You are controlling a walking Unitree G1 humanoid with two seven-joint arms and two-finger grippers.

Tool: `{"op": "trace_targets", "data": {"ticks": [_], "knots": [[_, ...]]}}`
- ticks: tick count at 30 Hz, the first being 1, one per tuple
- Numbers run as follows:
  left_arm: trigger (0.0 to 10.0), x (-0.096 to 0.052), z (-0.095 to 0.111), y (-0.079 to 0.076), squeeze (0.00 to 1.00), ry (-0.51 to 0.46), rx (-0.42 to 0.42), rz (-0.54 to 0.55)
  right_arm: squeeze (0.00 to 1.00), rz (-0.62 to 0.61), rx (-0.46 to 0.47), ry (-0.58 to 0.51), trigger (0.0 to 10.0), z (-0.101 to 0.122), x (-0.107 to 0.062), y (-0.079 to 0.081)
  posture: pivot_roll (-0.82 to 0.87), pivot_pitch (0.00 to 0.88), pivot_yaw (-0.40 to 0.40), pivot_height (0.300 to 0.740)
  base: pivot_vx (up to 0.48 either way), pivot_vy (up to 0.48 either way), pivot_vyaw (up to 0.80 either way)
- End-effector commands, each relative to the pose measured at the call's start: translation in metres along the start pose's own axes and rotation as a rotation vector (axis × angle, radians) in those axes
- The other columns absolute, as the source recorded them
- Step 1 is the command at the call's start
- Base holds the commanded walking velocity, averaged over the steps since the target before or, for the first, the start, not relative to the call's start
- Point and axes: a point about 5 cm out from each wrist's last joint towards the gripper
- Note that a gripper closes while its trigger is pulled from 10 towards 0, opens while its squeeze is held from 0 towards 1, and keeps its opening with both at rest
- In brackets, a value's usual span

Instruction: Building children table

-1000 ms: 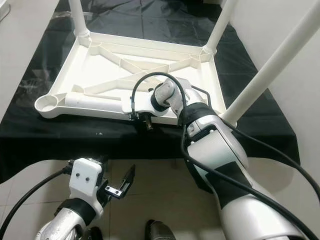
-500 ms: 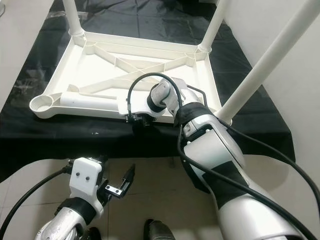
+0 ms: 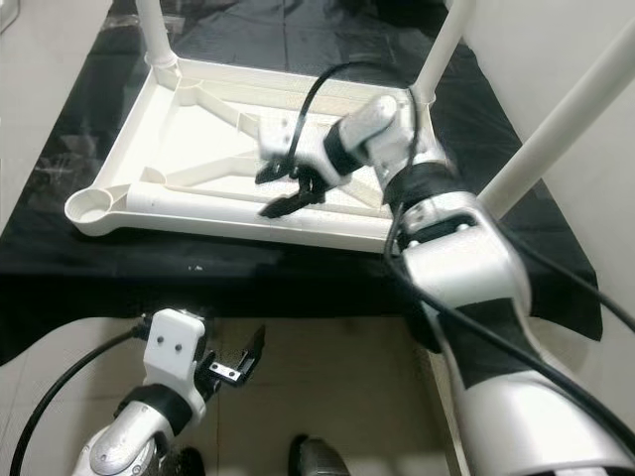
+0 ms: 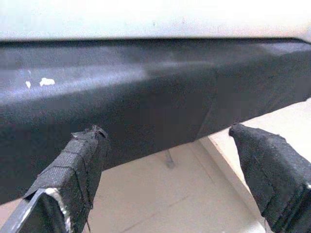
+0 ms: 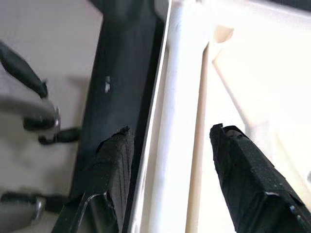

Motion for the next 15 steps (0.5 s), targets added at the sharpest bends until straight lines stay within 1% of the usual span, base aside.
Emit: {"op": "trace_targets", "data": {"ticks": [1, 2, 3, 4, 5, 6, 7, 8, 9, 10, 12, 13, 14, 15], "knots": [[10.0, 0.001, -0.006, 0.002, 0.0, 0.02, -0.004, -0.007, 0.0, -0.071, 0.032, -0.067, 10.0, 0.001, -0.008, -0.004, 0.02, 0.097, -0.083, 0.74, 0.0, 0.0, 0.0], [10.0, 0.001, -0.006, 0.002, 0.0, 0.02, -0.004, -0.007, 0.0, -0.071, 0.032, -0.067, 10.0, 0.001, -0.008, -0.004, 0.02, 0.097, -0.083, 0.74, 0.0, 0.0, 0.0], [10.0, 0.003, -0.006, 0.004, 0.0, 0.017, -0.001, 0.002, 0.0, -0.212, 0.092, -0.131, 10.0, 0.001, -0.013, -0.01, 0.01, 0.077, -0.082, 0.74, 0.0, 0.0, 0.0], [10.0, 0.005, -0.006, 0.008, 0.0, 0.007, -0.003, 0.02, 0.0, -0.405, 0.14, -0.183, 10.0, -0.002, -0.017, -0.016, 0.02, 0.067, -0.082, 0.74, 0.0, 0.0, 0.0], [10.0, 0.006, -0.005, 0.01, 0.0, -0.001, -0.005, 0.033, 0.0, -0.532, 0.177, -0.21, 10.0, -0.004, -0.02, -0.02, 0.02, 0.067, -0.082, 0.74, 0.0, 0.0, 0.0], [10.0, 0.006, -0.005, 0.01, 0.0, -0.001, -0.005, 0.033, 0.0, -0.532, 0.177, -0.21, 10.0, -0.004, -0.02, -0.02, 0.02, 0.067, -0.082, 0.74, 0.0, 0.0, 0.0], [10.0, 0.007, -0.005, 0.014, 0.0, -0.006, -0.005, 0.052, 0.0, -0.682, 0.236, -0.245, 10.0, -0.013, -0.017, -0.019, 0.02, 0.044, -0.073, 0.74, 0.0, 0.0, 0.0], [10.0, 0.007, -0.005, 0.016, 0.0, -0.01, -0.005, 0.062, 0.0, -0.763, 0.275, -0.267, 10.0, -0.018, -0.016, -0.016, 0.02, 0.04, -0.073, 0.74, 0.0, 0.0, 0.0], [10.0, 0.007, -0.005, 0.016, 0.0, -0.01, -0.005, 0.062, 0.0, -0.763, 0.275, -0.267, 10.0, -0.018, -0.016, -0.016, 0.02, 0.04, -0.073, 0.74, 0.0, 0.0, 0.0], [10.0, 0.008, -0.006, 0.018, 0.0, -0.012, -0.004, 0.067, 0.0, -0.8, 0.301, -0.281, 10.0, -0.022, -0.015, -0.014, 0.02, 0.04, -0.073, 0.74, 0.0, 0.0, 0.0], [10.0, 0.008, -0.006, 0.018, 0.0, -0.012, -0.004, 0.067, 0.0, -0.8, 0.301, -0.281, 10.0, -0.022, -0.015, -0.014, 0.02, 0.04, -0.073, 0.74, 0.0, 0.0, 0.0], [10.0, 0.008, -0.005, 0.02, 0.0, -0.015, 0.0, 0.076, 0.0, -0.943, 0.412, -0.341, 10.0, -0.032, -0.009, -0.006, 0.03, 0.024, -0.071, 0.74, 0.0, 0.0, 0.0], [10.0, 0.008, -0.006, 0.022, 0.0, -0.016, 0.01, 0.087, 0.0, -1.057, 0.459, -0.368, 10.0, -0.04, 0.003, 0.016, 0.04, 0.009, -0.066, 0.74, 0.0, 0.0, 0.0], [10.0, 0.008, -0.006, 0.022, 0.0, -0.016, 0.01, 0.087, 0.0, -1.057, 0.459, -0.368, 10.0, -0.04, 0.003, 0.016, 0.04, 0.009, -0.066, 0.74, 0.0, 0.0, 0.0]]}}
Point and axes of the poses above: a point about 5 cm out from each wrist's last joint towards the gripper, its own x axis pointing out of the wrist towards the gripper, its own z axis along the axis of the wrist's last joint, y = z × x, and after that the axes turned 14 degrees about -x, right-handed
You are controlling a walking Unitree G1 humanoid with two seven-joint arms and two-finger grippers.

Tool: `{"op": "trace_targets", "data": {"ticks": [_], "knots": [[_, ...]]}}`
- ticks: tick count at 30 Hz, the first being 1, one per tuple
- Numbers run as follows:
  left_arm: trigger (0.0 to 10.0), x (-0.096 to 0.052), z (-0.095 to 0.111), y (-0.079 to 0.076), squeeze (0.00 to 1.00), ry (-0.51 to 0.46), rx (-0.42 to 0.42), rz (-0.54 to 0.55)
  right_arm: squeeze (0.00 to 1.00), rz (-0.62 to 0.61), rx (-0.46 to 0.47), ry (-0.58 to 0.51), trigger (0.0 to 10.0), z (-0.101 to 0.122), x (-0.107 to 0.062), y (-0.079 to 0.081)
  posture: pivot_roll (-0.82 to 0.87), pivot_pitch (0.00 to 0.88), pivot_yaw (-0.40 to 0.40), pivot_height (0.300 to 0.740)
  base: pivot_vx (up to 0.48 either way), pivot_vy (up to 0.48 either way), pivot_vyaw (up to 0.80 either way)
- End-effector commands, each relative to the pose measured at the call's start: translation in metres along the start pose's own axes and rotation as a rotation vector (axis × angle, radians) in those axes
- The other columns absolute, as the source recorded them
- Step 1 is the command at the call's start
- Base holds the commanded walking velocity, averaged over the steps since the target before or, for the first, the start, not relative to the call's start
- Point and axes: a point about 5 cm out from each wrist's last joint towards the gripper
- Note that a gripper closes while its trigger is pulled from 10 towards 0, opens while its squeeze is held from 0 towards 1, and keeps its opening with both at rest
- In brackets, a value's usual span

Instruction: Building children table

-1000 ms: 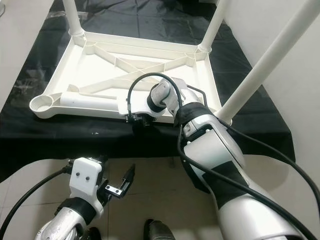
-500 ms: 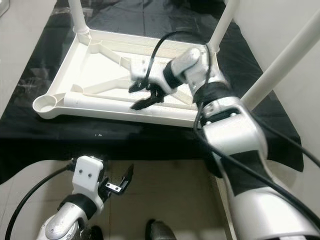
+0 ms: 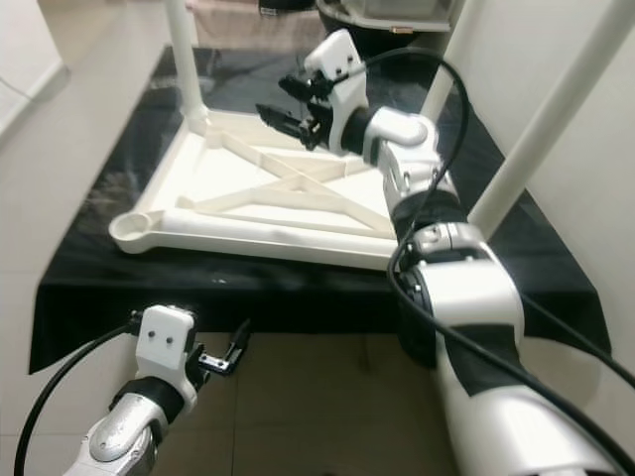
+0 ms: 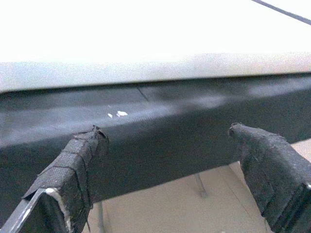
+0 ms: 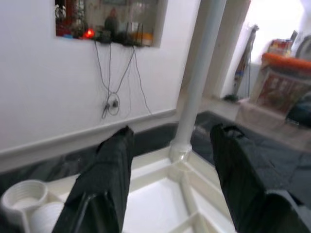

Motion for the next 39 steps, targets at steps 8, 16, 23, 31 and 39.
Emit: {"op": "trace_targets", "data": {"ticks": [8, 16, 23, 31, 39], "knots": [[10.0, 0.0, -0.007, 0.009, 0.0, 0.005, 0.024, 0.05, 0.0, -0.301, 0.003, 0.096, 10.0, -0.05, -0.088, 0.077, 0.05, 0.0, -0.049, 0.74, 0.0, 0.0, 0.0], [10.0, 0.0, -0.007, 0.011, 0.0, -0.009, 0.028, 0.056, 0.0, -0.405, -0.008, 0.246, 10.0, -0.063, -0.132, 0.115, 0.04, 0.0, -0.036, 0.74, 0.0, 0.0, 0.0], [10.0, 0.0, -0.007, 0.012, 0.0, -0.018, 0.024, 0.058, 0.0, -0.463, -0.031, 0.344, 10.0, -0.063, -0.149, 0.13, 0.04, 0.0, -0.029, 0.74, 0.0, 0.0, -0.63], [10.0, 0.002, -0.008, 0.013, 0.0, -0.012, 0.02, 0.053, 0.0, -0.466, -0.029, 0.397, 10.0, -0.065, -0.152, 0.135, 0.04, 0.0, -0.032, 0.74, 0.0, 0.287, -0.1], [10.0, 0.002, -0.008, 0.015, 0.0, -0.012, 0.019, 0.064, 0.0, -0.475, -0.025, 0.431, 10.0, -0.065, -0.154, 0.137, 0.04, 0.0, -0.03, 0.74, 0.0, 0.36, 0.0]]}}
Point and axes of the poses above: a point about 5 cm out from each wrist's last joint towards the gripper, its own x axis pointing out of the wrist towards the gripper, its own z axis along the axis of the wrist's last joint, y = z × x, and after that the axes turned 14 degrees about -x, right-handed
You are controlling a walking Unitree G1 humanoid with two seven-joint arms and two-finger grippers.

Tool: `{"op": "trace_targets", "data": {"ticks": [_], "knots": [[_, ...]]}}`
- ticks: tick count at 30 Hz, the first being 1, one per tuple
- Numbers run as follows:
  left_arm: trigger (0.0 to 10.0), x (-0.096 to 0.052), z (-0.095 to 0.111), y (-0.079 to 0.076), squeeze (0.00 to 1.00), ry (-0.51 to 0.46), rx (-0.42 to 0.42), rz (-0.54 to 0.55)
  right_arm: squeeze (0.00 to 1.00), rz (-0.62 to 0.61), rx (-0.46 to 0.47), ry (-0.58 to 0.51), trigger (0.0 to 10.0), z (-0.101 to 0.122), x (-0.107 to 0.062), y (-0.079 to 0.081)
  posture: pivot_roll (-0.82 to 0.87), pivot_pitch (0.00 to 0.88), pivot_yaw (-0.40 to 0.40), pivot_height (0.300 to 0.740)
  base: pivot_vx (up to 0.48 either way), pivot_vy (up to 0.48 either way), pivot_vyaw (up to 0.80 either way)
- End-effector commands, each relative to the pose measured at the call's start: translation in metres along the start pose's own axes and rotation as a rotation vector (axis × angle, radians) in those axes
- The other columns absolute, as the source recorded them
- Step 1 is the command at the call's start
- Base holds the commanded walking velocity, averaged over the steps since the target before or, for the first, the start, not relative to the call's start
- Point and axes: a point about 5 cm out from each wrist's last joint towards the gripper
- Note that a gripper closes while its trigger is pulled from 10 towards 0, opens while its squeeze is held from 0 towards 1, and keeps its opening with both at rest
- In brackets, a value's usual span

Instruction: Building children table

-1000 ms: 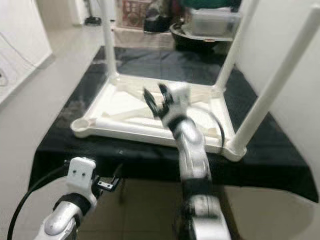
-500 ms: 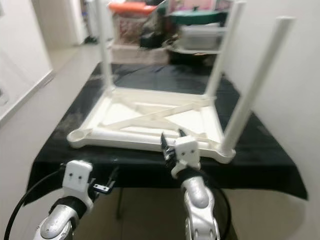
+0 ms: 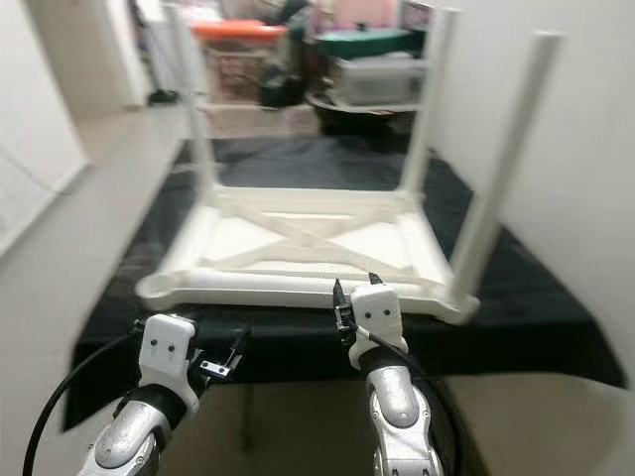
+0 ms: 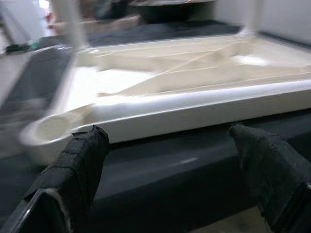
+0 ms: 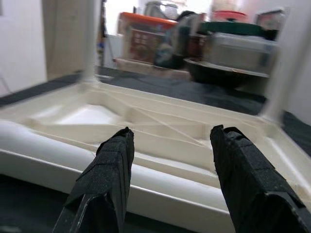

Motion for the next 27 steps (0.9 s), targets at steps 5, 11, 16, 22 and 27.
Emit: {"op": "trace_targets", "data": {"ticks": [5, 11, 16, 22, 27], "knots": [[10.0, 0.001, -0.003, -0.002, 0.0, 0.007, -0.001, -0.002, 0.0, -0.027, 0.067, 0.031, 10.0, 0.001, -0.003, 0.007, 0.04, 0.0, -0.031, 0.74, 0.0, 0.0, 0.0], [10.0, 0.003, 0.001, -0.002, 0.0, -0.01, 0.01, 0.009, 0.0, -0.027, 0.075, 0.044, 10.0, 0.0, -0.003, 0.007, 0.05, 0.0, -0.031, 0.74, 0.0, 0.0, 0.0], [10.0, 0.007, 0.009, 0.001, 0.0, -0.047, 0.003, 0.044, 0.0, -0.022, 0.088, 0.047, 10.0, 0.0, -0.002, 0.006, 0.04, 0.003, -0.031, 0.74, 0.0, 0.0, 0.0], [10.0, 0.01, 0.018, 0.004, 0.0, -0.087, 0.007, 0.066, 0.0, -0.02, 0.094, 0.052, 10.0, 0.0, -0.001, 0.007, 0.04, 0.009, -0.029, 0.74, 0.0, 0.0, 0.0], [10.0, 0.012, 0.022, 0.008, 0.0, -0.102, 0.024, 0.081, 0.0, -0.019, 0.098, 0.06, 10.0, 0.0, 0.0, 0.008, 0.04, 0.015, -0.03, 0.74, 0.0, 0.0, 0.0]]}}
Point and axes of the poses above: a point about 5 cm out from each wrist's last joint towards the gripper, its own x axis pointing out of the wrist towards the gripper, its own z axis along the axis of the wrist's last joint, y = z × x, and after that the axes turned 14 degrees about -x, right-handed
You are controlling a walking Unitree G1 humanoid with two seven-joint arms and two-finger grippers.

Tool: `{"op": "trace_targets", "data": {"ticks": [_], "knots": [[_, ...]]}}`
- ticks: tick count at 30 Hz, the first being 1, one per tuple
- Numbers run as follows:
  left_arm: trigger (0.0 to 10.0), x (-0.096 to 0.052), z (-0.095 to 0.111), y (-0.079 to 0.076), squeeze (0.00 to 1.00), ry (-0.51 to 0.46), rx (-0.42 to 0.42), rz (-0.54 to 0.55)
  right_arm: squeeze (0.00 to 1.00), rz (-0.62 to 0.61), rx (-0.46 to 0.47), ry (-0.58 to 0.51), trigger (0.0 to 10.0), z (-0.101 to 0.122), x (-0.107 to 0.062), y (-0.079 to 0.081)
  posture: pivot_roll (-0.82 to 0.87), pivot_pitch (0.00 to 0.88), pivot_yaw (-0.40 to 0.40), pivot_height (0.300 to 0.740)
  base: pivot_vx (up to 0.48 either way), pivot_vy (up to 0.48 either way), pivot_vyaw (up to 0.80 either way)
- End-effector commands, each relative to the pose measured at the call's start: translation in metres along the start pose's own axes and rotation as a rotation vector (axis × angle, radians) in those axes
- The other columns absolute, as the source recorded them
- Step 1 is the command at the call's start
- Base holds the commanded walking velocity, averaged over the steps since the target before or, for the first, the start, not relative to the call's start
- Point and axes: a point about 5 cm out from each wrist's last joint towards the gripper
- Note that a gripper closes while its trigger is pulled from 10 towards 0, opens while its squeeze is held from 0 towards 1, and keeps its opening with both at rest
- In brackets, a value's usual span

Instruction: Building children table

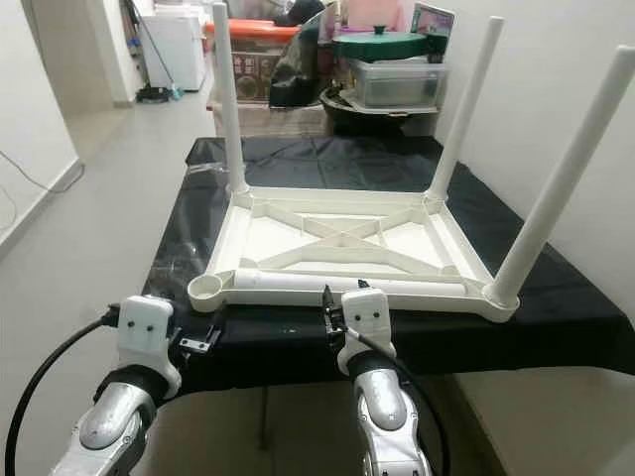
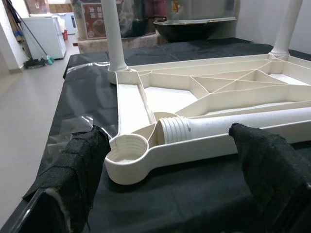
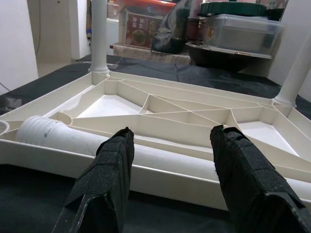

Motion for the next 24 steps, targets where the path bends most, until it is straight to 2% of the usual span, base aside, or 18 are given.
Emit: {"op": "trace_targets", "data": {"ticks": [1, 9, 24], "knots": [[10.0, 0.0002, -0.0004, 0.0033, 0.0, 0.005, 0.013, 0.015, 0.0, -0.005, 0.052, -0.003, 10.0, 0.0051, 0.0019, 0.0056, 0.04, 0.015, -0.03, 0.74, 0.0, 0.0, 0.0], [10.0, 0.0024, 0.0025, 0.006, 0.0, -0.009, 0.028, 0.035, 0.0, -0.001, 0.062, 0.003, 10.0, 0.0053, 0.0018, 0.0069, 0.04, 0.024, -0.023, 0.74, 0.0, 0.0, 0.0], [10.0, 0.005, 0.0056, 0.0047, 0.0, -0.021, 0.033, 0.032, 0.0, -0.001, 0.071, 0.009, 10.0, 0.0062, 0.0017, 0.0067, 0.04, 0.035, -0.019, 0.74, 0.286, 0.0, 0.0]]}}
Point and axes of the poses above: a point about 5 cm out from each wrist's last joint towards the gripper, its own x axis pointing out of the wrist towards the gripper, its own z axis along the axis of the wrist's last joint, y = z × x, and after that the axes turned 14 degrees about -x, right-handed
